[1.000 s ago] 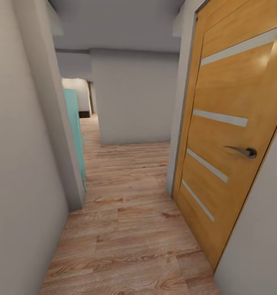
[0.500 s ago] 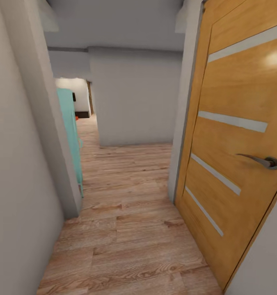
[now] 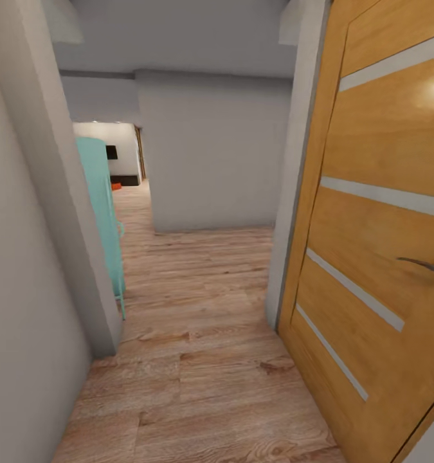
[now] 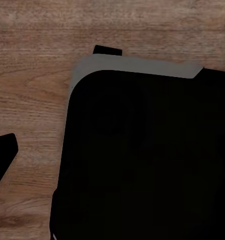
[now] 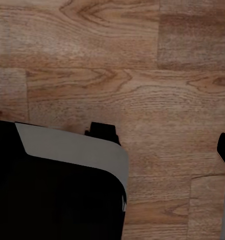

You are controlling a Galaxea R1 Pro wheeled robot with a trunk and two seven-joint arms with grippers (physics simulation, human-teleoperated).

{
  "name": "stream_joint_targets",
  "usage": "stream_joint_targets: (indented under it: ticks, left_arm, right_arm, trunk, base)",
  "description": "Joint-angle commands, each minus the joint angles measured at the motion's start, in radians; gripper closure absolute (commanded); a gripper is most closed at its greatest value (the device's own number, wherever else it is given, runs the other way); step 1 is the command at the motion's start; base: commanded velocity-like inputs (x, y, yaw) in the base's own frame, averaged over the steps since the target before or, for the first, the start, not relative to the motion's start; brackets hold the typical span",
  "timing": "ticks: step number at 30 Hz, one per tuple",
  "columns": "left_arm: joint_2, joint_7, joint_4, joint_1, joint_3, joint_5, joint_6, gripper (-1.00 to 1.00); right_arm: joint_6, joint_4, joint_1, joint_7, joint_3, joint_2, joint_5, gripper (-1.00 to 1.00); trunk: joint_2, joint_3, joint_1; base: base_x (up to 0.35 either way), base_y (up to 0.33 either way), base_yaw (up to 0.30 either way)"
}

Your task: Move the two storage containers from the living room to the garage. In the garage, place one container on the floor and stack the other container on top of it (either order is fine).

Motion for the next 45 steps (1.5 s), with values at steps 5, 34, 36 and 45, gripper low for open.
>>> stream_joint_targets:
  ticks: [5,34,36,45]
  left_arm:
    - [0.000,0.001,-0.001,0.000,0.002,0.006,-0.001,-1.00]
    - [0.000,0.001,-0.001,0.000,0.003,0.006,-0.001,-1.00]
    - [0.000,0.001,-0.001,0.000,0.003,0.006,-0.001,-1.00]
    - [0.000,0.001,-0.001,0.000,0.003,0.006,-0.001,-1.00]
  right_arm:
    - [-0.003,0.003,-0.001,-0.009,0.005,0.002,0.009,-1.00]
    - [-0.004,0.003,-0.001,-0.008,0.006,-0.012,0.010,-1.00]
    - [-0.004,0.003,-0.001,-0.008,0.006,-0.012,0.010,-1.00]
    - [-0.003,0.003,-0.001,-0.009,0.006,-0.008,0.010,-1.00]
  trunk:
    - [0.000,-0.001,0.001]
    - [0.000,-0.001,0.001]
    - [0.000,-0.001,0.001]
    - [0.000,-0.001,0.001]
  base:
    - [0.322,0.000,0.000]
    - [0.322,0.000,0.091]
    - [0.322,0.000,0.001]
    - [0.322,0.000,0.000]
